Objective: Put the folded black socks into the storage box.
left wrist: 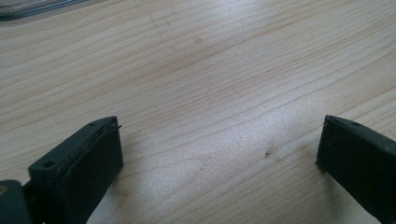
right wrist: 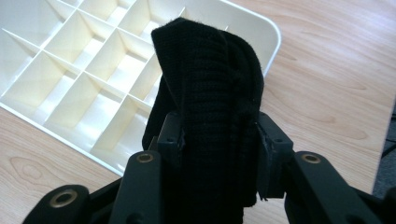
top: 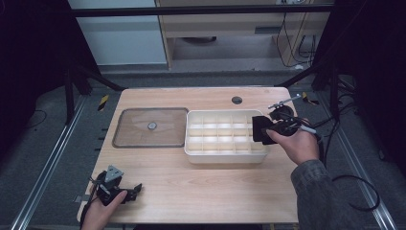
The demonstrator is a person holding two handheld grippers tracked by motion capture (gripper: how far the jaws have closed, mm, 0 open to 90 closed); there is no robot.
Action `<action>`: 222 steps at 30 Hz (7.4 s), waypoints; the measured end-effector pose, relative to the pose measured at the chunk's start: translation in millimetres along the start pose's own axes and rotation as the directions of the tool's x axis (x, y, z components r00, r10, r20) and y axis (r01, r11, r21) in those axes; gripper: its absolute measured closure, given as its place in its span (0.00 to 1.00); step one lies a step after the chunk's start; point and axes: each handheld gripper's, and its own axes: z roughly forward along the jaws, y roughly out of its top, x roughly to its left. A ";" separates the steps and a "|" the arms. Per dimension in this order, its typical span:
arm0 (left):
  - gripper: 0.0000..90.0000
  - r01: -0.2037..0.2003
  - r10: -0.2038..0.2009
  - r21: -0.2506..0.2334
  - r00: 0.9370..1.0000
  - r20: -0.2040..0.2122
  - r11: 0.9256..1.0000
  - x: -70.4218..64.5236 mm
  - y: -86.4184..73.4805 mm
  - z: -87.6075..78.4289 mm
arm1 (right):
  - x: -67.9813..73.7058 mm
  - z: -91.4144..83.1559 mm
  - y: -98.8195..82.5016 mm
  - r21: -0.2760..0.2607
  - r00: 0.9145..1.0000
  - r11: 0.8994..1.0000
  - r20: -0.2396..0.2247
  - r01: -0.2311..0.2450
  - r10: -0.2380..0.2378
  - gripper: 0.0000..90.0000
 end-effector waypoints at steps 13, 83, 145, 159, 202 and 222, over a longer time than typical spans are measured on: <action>0.00 0.001 -0.001 -0.002 1.000 -0.002 1.000 -0.7 -0.4 -0.2 | 2.5 30.5 -6.1 0.092 1.000 0.996 0.006 0.010 -0.010 0.68; 0.00 -0.001 0.001 -0.003 1.000 -0.001 1.000 -2.3 0.3 0.6 | 27.3 71.0 -21.7 0.224 0.995 0.973 0.071 0.049 -0.066 0.68; 0.00 -0.009 0.009 -0.001 1.000 0.003 1.000 -3.5 0.2 0.2 | 41.3 15.5 10.0 0.067 0.994 0.992 -0.033 0.107 -0.105 1.00; 0.00 -0.001 0.001 -0.005 1.000 0.003 1.000 -4.1 0.1 0.4 | 44.6 37.4 19.5 0.098 0.994 0.989 -0.019 0.107 -0.105 1.00; 0.00 -0.010 0.010 -0.006 1.000 0.006 1.000 -4.6 -0.2 0.2 | 21.2 66.4 -8.2 0.207 0.997 0.976 0.029 0.065 -0.073 1.00; 0.00 -0.011 0.011 -0.004 1.000 0.008 1.000 -4.7 -0.2 0.1 | 20.2 71.6 -24.4 0.211 0.999 0.976 -0.013 0.046 -0.044 1.00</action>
